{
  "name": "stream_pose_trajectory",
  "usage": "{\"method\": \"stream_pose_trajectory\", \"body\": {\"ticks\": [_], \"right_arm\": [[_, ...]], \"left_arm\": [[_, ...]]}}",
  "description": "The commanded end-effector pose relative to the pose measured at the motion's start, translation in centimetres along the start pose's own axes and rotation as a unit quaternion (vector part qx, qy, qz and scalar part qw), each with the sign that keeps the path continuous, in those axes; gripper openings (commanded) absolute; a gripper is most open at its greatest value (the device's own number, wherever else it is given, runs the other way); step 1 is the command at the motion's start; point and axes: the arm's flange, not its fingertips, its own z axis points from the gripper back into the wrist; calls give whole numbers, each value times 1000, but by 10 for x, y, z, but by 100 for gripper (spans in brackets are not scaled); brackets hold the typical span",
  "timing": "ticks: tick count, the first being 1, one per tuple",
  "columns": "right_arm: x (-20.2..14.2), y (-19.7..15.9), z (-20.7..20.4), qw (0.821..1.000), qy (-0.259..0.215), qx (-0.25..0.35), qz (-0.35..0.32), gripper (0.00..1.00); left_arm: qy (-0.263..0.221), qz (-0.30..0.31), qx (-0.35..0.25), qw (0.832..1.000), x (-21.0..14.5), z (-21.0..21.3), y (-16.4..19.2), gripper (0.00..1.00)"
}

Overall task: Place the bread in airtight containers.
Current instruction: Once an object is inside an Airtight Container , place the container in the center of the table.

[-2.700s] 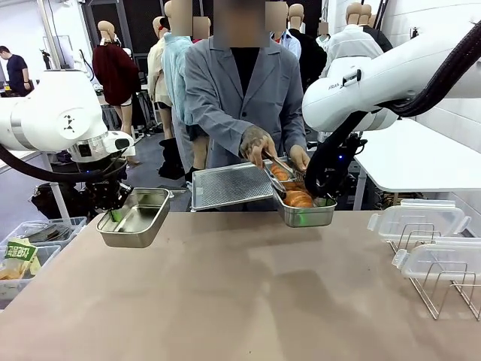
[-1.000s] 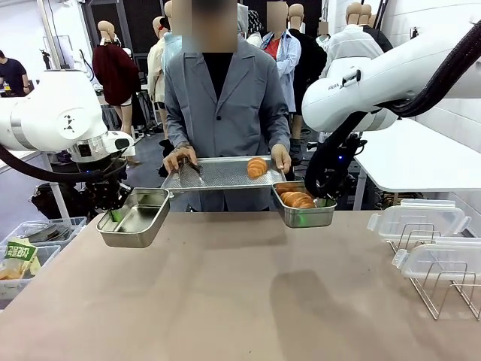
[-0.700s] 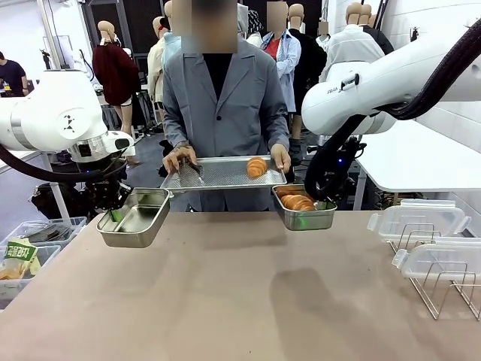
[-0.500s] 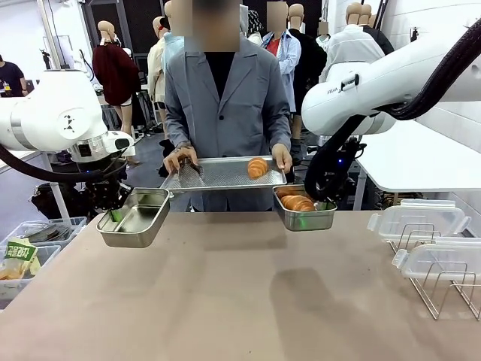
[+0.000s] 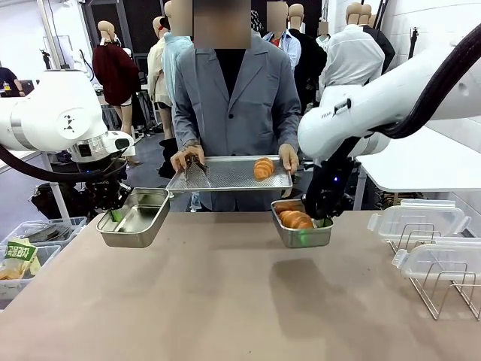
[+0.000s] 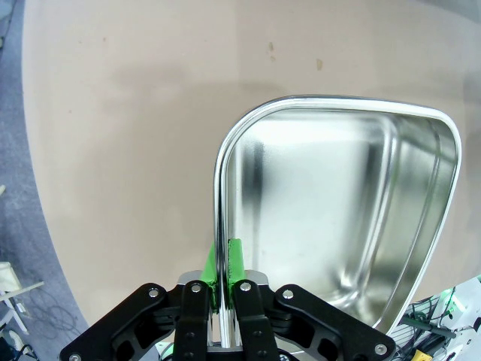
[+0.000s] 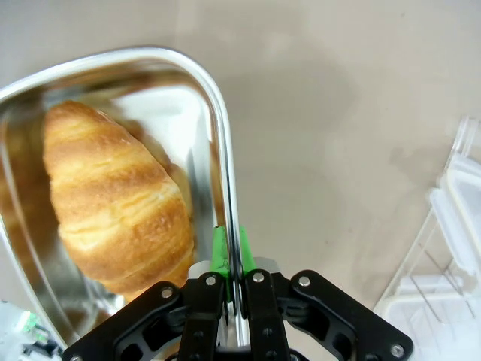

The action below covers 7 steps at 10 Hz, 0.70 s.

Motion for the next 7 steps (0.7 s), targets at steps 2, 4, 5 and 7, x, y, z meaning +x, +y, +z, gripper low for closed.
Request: {"method": "stream_pose_trajectory", "body": {"ticks": [2,4,5,7], "right_arm": [[-13,0,-36,998,-59,1,18,0],[-10,0,-56,996,-91,-2,-6,0],[-10,-4,-60,996,-87,7,-9,0],[-5,-7,-62,997,-70,-3,-28,7]], "left_arm": [[-11,-8,1,1000,1,2,1,0],[-11,-8,1,1000,1,2,1,0],[-11,-8,1,1000,1,2,1,0],[-11,-8,1,1000,1,2,1,0]]}}
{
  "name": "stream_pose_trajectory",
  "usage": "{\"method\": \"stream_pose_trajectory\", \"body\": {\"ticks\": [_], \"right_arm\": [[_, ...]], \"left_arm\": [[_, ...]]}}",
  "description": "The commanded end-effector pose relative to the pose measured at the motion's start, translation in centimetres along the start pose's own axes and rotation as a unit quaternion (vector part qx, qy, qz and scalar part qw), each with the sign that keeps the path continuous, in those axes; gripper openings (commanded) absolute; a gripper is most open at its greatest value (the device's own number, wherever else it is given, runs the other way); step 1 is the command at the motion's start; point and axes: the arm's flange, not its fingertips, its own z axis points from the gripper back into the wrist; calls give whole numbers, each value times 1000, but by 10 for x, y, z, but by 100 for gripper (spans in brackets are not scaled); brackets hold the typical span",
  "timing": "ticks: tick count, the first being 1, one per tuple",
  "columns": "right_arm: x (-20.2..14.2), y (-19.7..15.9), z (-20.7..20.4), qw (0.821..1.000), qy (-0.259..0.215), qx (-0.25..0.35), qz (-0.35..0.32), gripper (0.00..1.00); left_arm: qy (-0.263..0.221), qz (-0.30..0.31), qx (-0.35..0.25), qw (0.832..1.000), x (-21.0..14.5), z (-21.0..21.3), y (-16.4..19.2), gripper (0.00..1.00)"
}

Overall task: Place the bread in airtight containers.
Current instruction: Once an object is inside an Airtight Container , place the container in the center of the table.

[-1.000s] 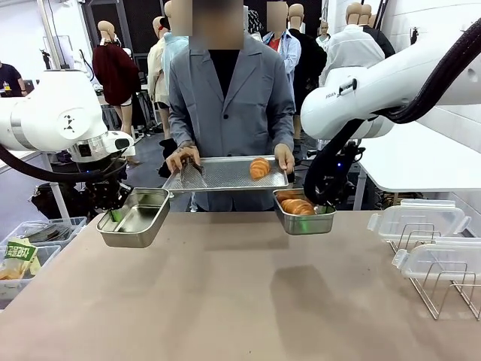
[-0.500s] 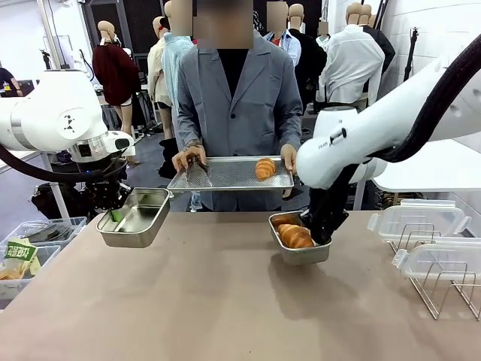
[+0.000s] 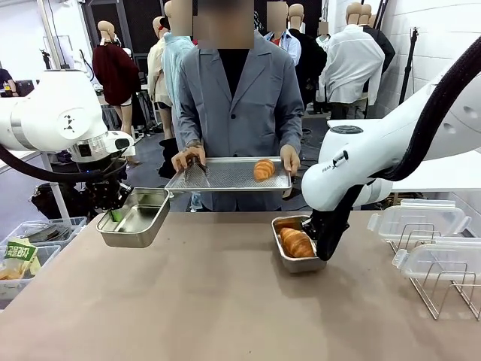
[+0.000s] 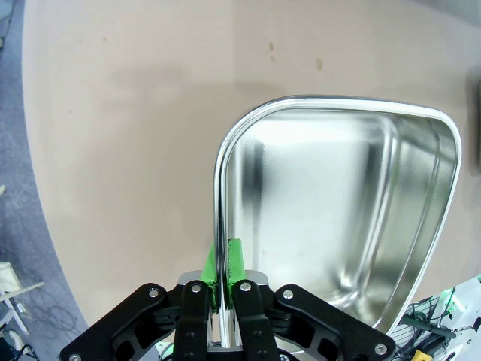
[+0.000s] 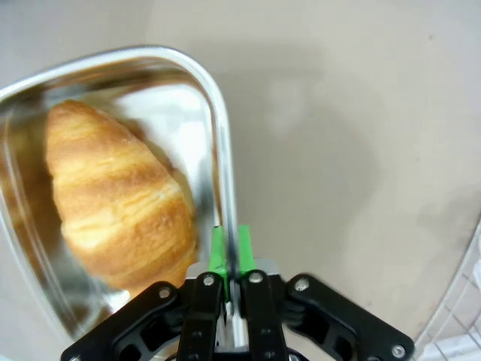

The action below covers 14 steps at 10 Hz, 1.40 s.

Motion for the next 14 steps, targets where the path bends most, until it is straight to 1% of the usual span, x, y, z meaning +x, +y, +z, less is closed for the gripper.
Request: {"method": "stream_pose_trajectory", "body": {"ticks": [1,2,3,4,5,7,8,9,10,11,12,14], "right_arm": [[2,-1,8,1000,12,-13,-19,26],[1,-5,19,1000,18,0,-11,45],[4,-9,32,1000,16,-7,-20,64],[3,-13,48,1000,13,4,-14,83],[1,-19,65,1000,6,7,-17,100],[0,-46,122,997,39,45,57,100],[3,-55,144,998,28,26,58,100],[2,-61,163,1000,10,10,24,100],[-1,-66,178,1000,-7,-5,18,100],[1,-64,179,999,-13,-17,31,100],[0,-65,178,999,4,15,32,100],[0,-65,178,999,4,15,32,100]], "left_arm": [[-11,-8,1,1000,1,2,2,0],[-11,-8,1,1000,1,2,2,0],[-11,-8,1,1000,1,2,2,0],[-11,-8,1,1000,1,2,2,0],[-11,-8,1,1000,1,2,2,0],[-11,-8,1,1000,1,2,2,0],[-11,-8,1,1000,1,2,2,0],[-11,-8,1,1000,1,2,2,0],[-11,-8,1,1000,1,2,2,0],[-11,-8,1,1000,1,2,2,0],[-11,-8,1,1000,1,2,2,0],[-11,-8,1,1000,1,2,2,0]]}}
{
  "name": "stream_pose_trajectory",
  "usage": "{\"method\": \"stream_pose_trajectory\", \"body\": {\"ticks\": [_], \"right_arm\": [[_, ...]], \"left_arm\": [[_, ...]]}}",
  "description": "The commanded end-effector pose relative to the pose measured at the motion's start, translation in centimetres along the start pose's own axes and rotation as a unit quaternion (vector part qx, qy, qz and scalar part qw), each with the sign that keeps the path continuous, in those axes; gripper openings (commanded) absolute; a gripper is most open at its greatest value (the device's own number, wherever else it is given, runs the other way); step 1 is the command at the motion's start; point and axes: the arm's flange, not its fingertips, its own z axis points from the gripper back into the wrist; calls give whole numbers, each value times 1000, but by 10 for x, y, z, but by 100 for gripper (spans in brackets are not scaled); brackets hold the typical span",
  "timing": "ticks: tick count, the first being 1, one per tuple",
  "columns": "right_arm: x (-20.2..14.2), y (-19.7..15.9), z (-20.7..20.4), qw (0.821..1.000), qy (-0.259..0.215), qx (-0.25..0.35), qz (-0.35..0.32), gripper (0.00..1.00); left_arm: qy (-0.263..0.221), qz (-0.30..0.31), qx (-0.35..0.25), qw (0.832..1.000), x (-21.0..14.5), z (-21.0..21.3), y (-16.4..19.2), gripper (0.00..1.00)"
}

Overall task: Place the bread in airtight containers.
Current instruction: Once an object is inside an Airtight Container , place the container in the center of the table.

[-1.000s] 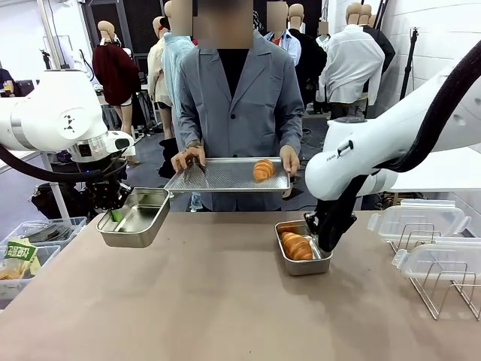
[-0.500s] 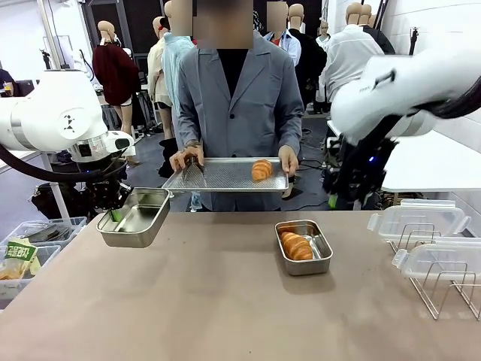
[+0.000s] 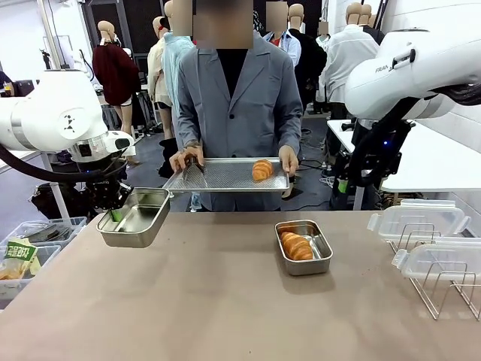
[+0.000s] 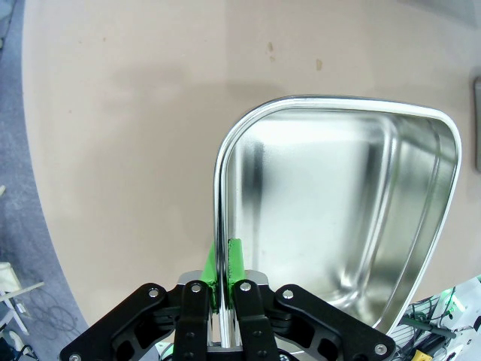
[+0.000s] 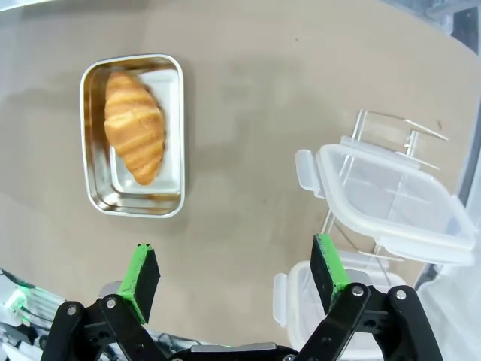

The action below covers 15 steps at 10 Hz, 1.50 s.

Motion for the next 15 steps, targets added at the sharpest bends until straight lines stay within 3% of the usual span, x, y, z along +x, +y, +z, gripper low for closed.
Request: {"method": "stream_pose_trajectory", "body": {"ticks": [1,15], "right_arm": [[0,3,-4,1000,3,9,-3,100],[0,3,-4,1000,3,9,-3,100]], "left_arm": [[-11,-8,1,1000,1,2,2,0],[-11,-8,1,1000,1,2,2,0]]}}
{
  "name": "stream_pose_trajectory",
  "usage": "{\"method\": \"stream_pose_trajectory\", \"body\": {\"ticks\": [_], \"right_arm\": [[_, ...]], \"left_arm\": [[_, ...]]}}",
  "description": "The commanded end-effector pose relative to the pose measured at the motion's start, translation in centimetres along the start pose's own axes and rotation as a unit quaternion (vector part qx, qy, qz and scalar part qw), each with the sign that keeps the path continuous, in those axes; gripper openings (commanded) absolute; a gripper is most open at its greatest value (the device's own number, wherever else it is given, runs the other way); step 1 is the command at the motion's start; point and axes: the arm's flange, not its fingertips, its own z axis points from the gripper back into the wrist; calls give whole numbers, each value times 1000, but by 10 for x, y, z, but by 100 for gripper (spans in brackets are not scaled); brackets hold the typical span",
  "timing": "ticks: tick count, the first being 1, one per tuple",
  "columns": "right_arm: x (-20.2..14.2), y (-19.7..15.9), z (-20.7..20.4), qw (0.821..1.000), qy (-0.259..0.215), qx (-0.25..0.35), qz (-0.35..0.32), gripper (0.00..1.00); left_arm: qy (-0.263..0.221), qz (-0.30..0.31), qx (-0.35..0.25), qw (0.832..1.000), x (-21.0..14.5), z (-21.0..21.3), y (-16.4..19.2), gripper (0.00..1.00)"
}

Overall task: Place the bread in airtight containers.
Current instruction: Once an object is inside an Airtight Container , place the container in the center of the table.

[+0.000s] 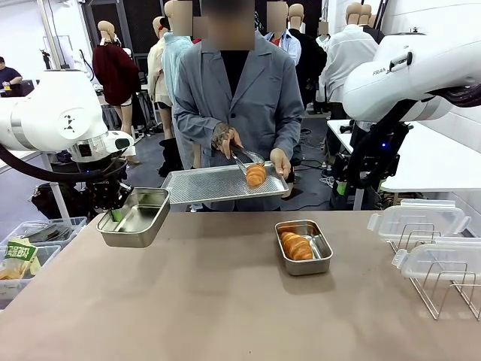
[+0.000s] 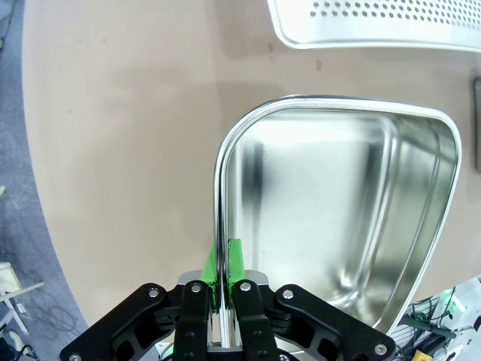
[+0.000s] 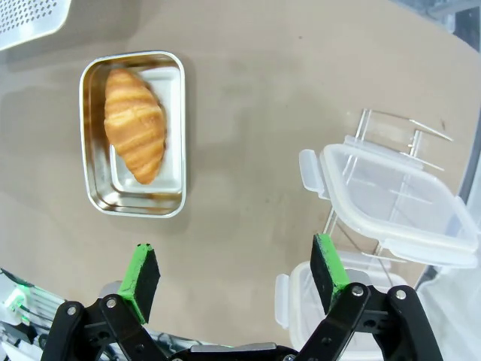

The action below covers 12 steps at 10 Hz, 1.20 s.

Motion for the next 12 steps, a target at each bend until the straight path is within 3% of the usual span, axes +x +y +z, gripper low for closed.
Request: {"method": "stream_pose_trajectory", "body": {"ticks": [1,12], "right_arm": [[-1,1,-1,1000,0,9,-4,100],[-1,1,-1,1000,0,9,-4,100]], "left_arm": [[-11,-8,1,1000,1,2,2,0],[-11,-8,1,1000,1,2,2,0]]}}
